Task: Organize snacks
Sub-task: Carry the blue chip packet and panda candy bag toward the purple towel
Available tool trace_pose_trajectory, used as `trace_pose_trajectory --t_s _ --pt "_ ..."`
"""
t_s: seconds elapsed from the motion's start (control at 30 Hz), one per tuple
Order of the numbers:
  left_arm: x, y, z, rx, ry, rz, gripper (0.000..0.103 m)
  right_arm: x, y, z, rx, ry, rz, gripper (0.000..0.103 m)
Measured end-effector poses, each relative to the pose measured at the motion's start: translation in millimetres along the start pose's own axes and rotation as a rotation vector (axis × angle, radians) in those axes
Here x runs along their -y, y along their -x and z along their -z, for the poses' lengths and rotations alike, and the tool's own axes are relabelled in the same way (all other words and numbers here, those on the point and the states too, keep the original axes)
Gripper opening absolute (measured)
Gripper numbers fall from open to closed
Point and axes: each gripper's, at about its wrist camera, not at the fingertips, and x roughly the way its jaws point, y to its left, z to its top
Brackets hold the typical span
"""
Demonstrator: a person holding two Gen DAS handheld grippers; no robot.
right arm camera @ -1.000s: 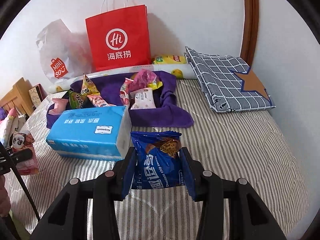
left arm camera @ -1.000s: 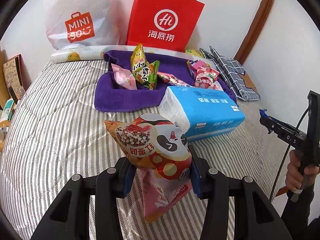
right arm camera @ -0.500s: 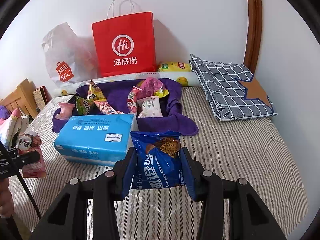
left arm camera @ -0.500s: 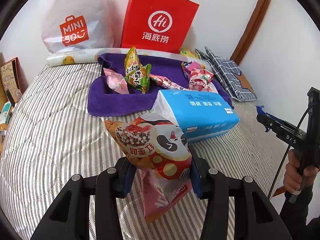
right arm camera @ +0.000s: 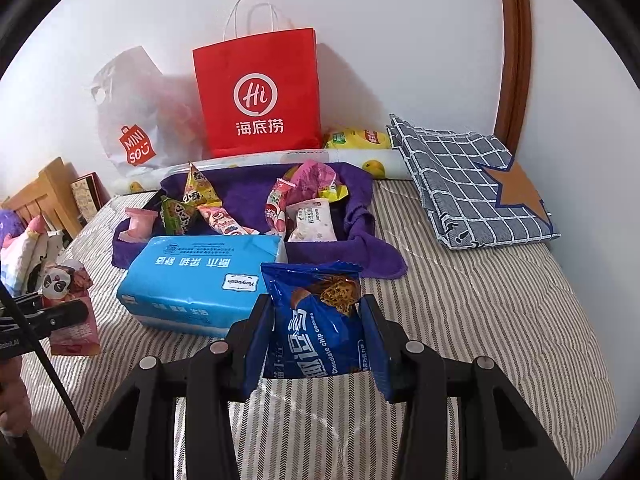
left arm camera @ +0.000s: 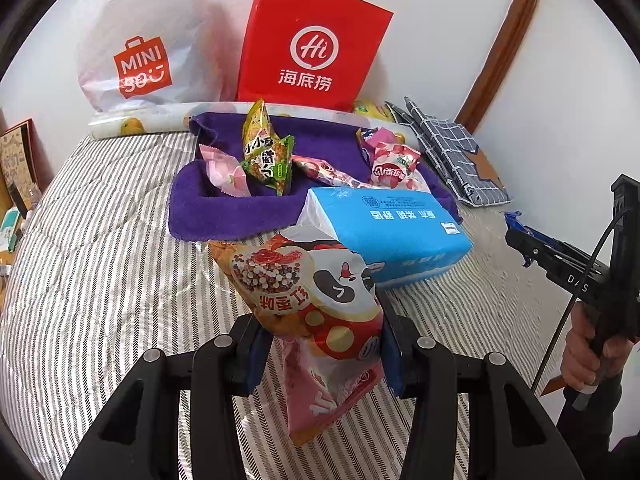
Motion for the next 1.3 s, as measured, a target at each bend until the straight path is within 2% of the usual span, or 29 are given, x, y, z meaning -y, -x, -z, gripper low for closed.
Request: trace_pose_trajectory --t_s 1.3 --pt "11 -1 -12 0.021 -0.026 0.013 0.047 1 0 -8 0.016 -0.013 -0.005 0.042"
